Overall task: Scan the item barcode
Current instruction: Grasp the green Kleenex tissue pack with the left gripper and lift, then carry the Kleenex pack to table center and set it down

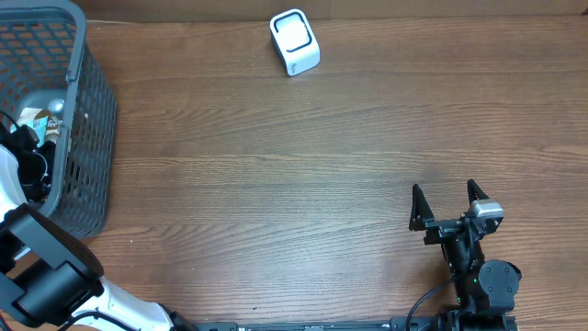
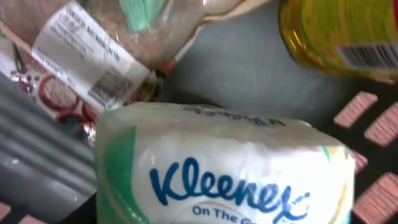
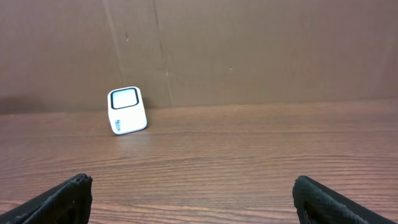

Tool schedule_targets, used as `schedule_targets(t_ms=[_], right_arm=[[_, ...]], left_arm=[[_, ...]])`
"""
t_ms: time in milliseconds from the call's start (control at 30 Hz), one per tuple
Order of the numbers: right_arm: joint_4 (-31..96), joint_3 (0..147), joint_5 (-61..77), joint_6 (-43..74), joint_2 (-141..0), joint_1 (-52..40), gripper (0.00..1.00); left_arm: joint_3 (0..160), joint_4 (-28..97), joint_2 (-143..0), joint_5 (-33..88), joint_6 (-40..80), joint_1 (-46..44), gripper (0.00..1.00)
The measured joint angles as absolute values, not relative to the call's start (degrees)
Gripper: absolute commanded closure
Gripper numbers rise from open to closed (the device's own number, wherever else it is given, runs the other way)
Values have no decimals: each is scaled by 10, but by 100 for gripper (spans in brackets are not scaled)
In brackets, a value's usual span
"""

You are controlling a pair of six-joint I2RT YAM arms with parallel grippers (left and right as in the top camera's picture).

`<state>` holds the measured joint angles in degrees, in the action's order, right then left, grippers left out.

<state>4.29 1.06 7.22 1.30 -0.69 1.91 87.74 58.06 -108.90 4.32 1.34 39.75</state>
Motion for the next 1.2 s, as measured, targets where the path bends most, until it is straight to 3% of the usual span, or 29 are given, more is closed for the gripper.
schedule_targets(t_ms=[367, 700, 900, 1200], right_arm=[[43, 11, 73, 13, -7, 19, 0], [43, 11, 72, 13, -7, 19, 0], [43, 11, 72, 13, -7, 19, 0], [43, 11, 72, 13, -7, 19, 0]], left_arm=[[1179, 757, -1092, 45, 25, 397, 66], [1368, 809, -1044, 136, 53, 371, 65], [1374, 825, -1005, 156, 71, 291, 64], [1374, 875, -998, 133, 95, 96, 60]])
